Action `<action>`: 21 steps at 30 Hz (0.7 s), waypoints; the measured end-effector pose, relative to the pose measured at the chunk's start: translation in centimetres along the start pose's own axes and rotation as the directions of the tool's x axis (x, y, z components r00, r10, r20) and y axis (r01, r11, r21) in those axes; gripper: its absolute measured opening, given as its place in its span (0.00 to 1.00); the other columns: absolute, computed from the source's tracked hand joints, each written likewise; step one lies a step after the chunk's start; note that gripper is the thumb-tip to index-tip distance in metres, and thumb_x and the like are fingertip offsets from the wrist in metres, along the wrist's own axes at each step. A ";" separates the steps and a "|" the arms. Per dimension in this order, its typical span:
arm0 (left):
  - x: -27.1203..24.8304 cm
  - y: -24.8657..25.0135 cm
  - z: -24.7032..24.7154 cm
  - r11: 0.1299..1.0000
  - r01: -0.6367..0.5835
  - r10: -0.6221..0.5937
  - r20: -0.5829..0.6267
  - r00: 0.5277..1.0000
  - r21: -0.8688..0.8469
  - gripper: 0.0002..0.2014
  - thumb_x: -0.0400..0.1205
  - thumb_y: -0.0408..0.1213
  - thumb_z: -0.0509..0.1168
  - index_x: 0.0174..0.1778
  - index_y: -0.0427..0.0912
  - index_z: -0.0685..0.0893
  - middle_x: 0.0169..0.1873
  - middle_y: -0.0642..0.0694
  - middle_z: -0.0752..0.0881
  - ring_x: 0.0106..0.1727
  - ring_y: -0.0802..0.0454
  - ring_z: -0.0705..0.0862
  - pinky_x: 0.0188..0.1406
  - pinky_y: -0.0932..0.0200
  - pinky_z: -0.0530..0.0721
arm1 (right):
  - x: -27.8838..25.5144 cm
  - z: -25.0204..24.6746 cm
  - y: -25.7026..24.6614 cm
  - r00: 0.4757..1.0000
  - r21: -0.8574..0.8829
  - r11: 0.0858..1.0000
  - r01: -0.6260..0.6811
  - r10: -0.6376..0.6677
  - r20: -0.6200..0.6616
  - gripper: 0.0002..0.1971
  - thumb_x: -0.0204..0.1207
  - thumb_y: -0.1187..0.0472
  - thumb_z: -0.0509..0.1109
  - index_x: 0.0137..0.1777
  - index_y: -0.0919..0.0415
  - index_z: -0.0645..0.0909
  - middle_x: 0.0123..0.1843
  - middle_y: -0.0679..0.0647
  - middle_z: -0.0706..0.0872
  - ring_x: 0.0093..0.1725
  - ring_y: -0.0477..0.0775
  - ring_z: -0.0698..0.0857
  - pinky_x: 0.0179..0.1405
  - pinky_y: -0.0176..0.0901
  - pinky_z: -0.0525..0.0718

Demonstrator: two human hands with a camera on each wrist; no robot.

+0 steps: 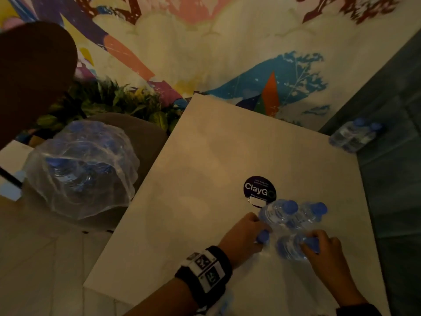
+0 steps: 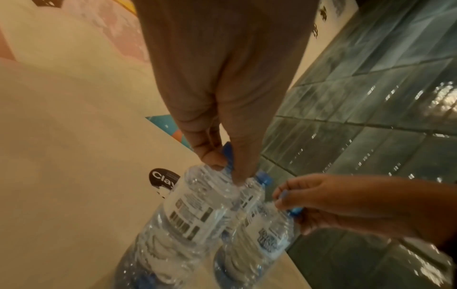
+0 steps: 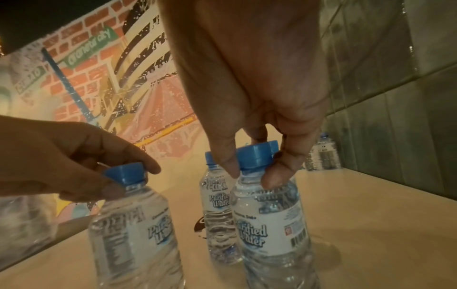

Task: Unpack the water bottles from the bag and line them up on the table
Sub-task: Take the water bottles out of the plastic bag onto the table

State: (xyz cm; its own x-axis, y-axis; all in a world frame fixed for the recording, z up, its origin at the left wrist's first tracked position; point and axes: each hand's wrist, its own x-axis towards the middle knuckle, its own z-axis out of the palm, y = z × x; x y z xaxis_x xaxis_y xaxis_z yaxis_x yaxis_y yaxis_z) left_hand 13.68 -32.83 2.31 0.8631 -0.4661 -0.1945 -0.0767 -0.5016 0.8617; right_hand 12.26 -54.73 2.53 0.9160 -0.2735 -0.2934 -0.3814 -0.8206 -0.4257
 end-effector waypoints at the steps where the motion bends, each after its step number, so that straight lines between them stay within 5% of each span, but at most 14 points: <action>1: 0.3 0.3 0.3 1.000 -0.017 0.017 0.006 1.000 0.006 0.20 0.75 0.28 0.67 0.63 0.40 0.80 0.62 0.37 0.75 0.59 0.37 0.78 0.54 0.59 0.72 | 0.0 0.0 0.1 1.000 -0.002 1.000 -0.006 0.006 -0.008 0.14 0.72 0.66 0.74 0.49 0.55 0.71 0.47 0.63 0.70 0.51 0.73 0.78 0.42 0.50 0.70; 6: 0.8 0.9 0.8 0.993 -0.101 0.102 -0.009 0.995 0.062 0.21 0.78 0.26 0.64 0.69 0.37 0.75 0.71 0.37 0.70 0.65 0.35 0.75 0.58 0.54 0.74 | -0.1 -0.4 -0.7 1.000 -0.119 0.993 -0.022 0.023 0.006 0.13 0.71 0.63 0.74 0.51 0.62 0.74 0.46 0.67 0.72 0.48 0.74 0.79 0.43 0.54 0.77; 9: 0.4 -0.4 0.6 0.989 -0.087 0.087 0.001 0.996 0.121 0.28 0.78 0.31 0.66 0.74 0.48 0.67 0.71 0.40 0.69 0.63 0.38 0.76 0.55 0.52 0.77 | -0.2 -1.1 -2.1 0.999 -0.281 0.959 -0.041 0.029 -0.046 0.25 0.68 0.57 0.78 0.61 0.64 0.73 0.53 0.73 0.74 0.51 0.73 0.77 0.52 0.59 0.79; 12: -1.2 -3.0 -1.0 0.992 0.018 -0.013 -0.038 0.999 0.128 0.30 0.78 0.40 0.67 0.74 0.57 0.63 0.68 0.45 0.70 0.60 0.43 0.79 0.55 0.50 0.80 | -1.0 -1.8 -5.4 0.965 -0.322 0.945 0.066 -0.143 -0.221 0.30 0.63 0.59 0.81 0.62 0.66 0.73 0.52 0.74 0.74 0.50 0.73 0.75 0.50 0.62 0.79; 15: -4.2 -7.0 -4.2 0.996 0.056 -0.041 -0.204 0.978 0.069 0.24 0.80 0.44 0.64 0.73 0.57 0.67 0.66 0.47 0.72 0.55 0.51 0.80 0.51 0.60 0.80 | -1.8 -0.9 -10.4 0.927 -0.242 0.940 0.240 -0.296 -0.230 0.31 0.63 0.61 0.80 0.65 0.66 0.73 0.54 0.73 0.73 0.51 0.71 0.74 0.49 0.63 0.80; 17: -6.7 -10.0 -7.1 0.996 0.090 -0.073 -0.411 0.909 0.021 0.22 0.80 0.41 0.65 0.71 0.55 0.71 0.64 0.48 0.74 0.51 0.55 0.81 0.50 0.59 0.83 | -2.3 1.1 -13.8 0.906 -0.167 0.916 0.366 -0.391 -0.159 0.30 0.65 0.61 0.80 0.66 0.63 0.72 0.55 0.69 0.72 0.51 0.69 0.76 0.51 0.60 0.80; 21: -11.6 -16.0 -14.6 0.911 0.402 -0.160 -0.823 0.545 0.090 0.17 0.80 0.32 0.61 0.66 0.38 0.76 0.58 0.40 0.76 0.52 0.49 0.76 0.58 0.52 0.80 | -4.5 6.7 -21.0 0.734 -0.097 0.728 0.679 -0.675 0.074 0.21 0.74 0.48 0.64 0.66 0.51 0.69 0.52 0.53 0.68 0.51 0.56 0.74 0.51 0.47 0.75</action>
State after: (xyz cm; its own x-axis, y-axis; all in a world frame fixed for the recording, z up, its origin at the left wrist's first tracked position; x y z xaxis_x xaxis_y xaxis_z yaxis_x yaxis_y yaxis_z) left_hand 12.17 -8.75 -2.42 0.8938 0.4254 0.1420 0.2325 -0.7102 0.6645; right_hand 15.28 -32.87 7.04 0.9207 0.3902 0.0082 0.3562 -0.8314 -0.4264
